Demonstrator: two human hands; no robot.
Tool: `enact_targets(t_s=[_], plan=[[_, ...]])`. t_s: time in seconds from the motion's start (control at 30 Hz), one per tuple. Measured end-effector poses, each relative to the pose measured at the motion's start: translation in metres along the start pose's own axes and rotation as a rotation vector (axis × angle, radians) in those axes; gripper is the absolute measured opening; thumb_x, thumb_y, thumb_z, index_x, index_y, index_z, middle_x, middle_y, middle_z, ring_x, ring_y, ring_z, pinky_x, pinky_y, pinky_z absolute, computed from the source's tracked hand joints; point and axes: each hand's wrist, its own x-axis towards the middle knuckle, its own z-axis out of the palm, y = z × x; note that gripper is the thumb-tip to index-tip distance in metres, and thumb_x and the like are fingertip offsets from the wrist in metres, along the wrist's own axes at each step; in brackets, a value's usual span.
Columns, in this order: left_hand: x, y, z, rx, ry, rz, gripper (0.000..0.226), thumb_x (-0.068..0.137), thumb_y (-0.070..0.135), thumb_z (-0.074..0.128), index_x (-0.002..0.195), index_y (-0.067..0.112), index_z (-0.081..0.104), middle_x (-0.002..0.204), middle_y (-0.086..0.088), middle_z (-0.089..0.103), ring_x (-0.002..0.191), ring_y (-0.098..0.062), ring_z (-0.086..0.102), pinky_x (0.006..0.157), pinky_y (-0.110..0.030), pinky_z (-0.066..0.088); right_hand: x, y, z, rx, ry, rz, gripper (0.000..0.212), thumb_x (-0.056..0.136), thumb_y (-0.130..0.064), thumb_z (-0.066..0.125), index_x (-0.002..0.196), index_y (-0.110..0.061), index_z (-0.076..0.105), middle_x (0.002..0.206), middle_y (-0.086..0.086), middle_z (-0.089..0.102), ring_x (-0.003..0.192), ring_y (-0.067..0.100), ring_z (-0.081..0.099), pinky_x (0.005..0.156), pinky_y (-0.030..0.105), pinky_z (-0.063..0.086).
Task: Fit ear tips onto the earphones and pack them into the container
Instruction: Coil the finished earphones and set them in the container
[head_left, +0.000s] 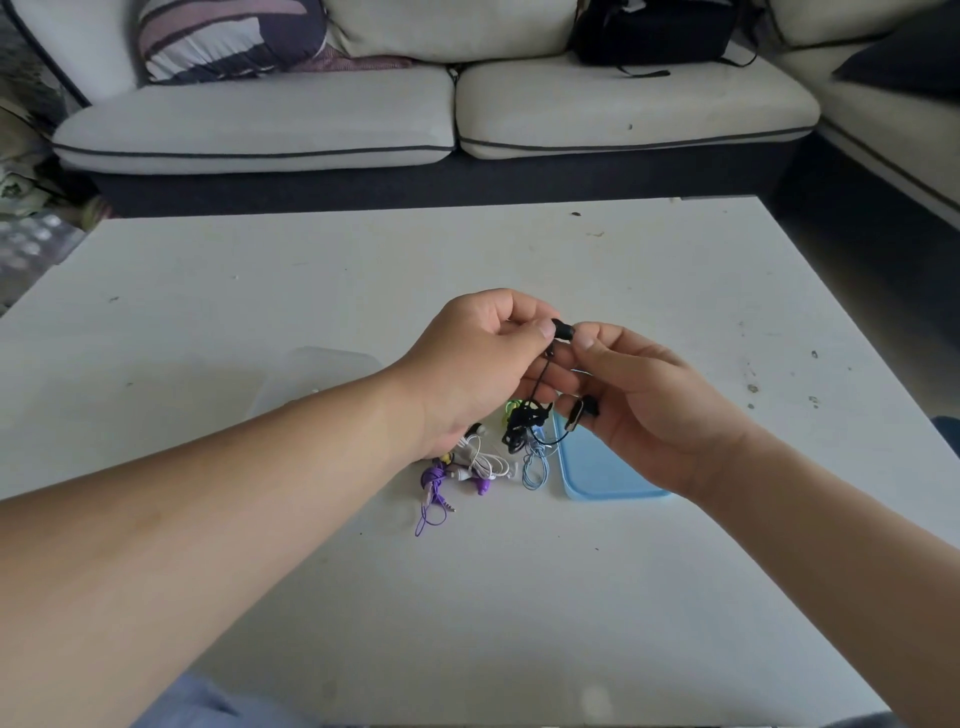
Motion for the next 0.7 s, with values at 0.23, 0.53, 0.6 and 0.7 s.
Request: enact_targets(t_s=[0.23,0.53,0.6,0.7], plan=[[0.0002,-0.0006,-0.0012,0.007,0.001,0.008,0.016,0.106,0.006,0.052,0.114,0.006,0.066,0.086,-0.012,0.073,0.068,-0.018,0.074,0.067,-0.027,0.059,-0.0023,-0.0036,0.0025,-0.001,-0.023,0.021,0.018,0.101,-0.020,0.056,0.098,-0.005,0.066,0.084,0.005,0.063,0.076,0.017,0.060,0.067,0.026,0.052],[-0.0001,-0.0017,-0.0030,0.005,-0.023,0.018,0.026,0.107,0.005,0.049,0.117,0.014,0.072,0.093,-0.017,0.074,0.077,-0.022,0.074,0.076,-0.032,0.061,-0.0055,-0.0050,0.0080,0.031,0.044,0.217,0.027,0.103,-0.033,0.056,0.106,-0.009,0.068,0.082,0.005,0.066,0.074,0.020,0.065,0.069,0.034,0.052],[0.0005,-0.0012,-0.0046,-0.032,-0.005,-0.015,0.022,0.106,0.007,0.053,0.116,0.012,0.072,0.090,-0.016,0.075,0.077,-0.024,0.074,0.077,-0.034,0.060,-0.0064,-0.0065,0.0072,0.095,0.062,0.308,0.024,0.101,-0.020,0.054,0.111,-0.006,0.071,0.092,0.012,0.069,0.079,0.025,0.067,0.072,0.039,0.056],[-0.0002,-0.0016,-0.0066,-0.023,0.036,-0.020,0.012,0.099,0.014,0.067,0.109,0.011,0.073,0.087,-0.019,0.074,0.074,-0.023,0.074,0.070,-0.029,0.059,-0.0060,-0.0072,0.0017,0.144,-0.002,0.351,0.051,0.087,0.009,0.041,0.136,0.005,0.057,0.114,0.020,0.068,0.099,0.033,0.068,0.083,0.040,0.060]])
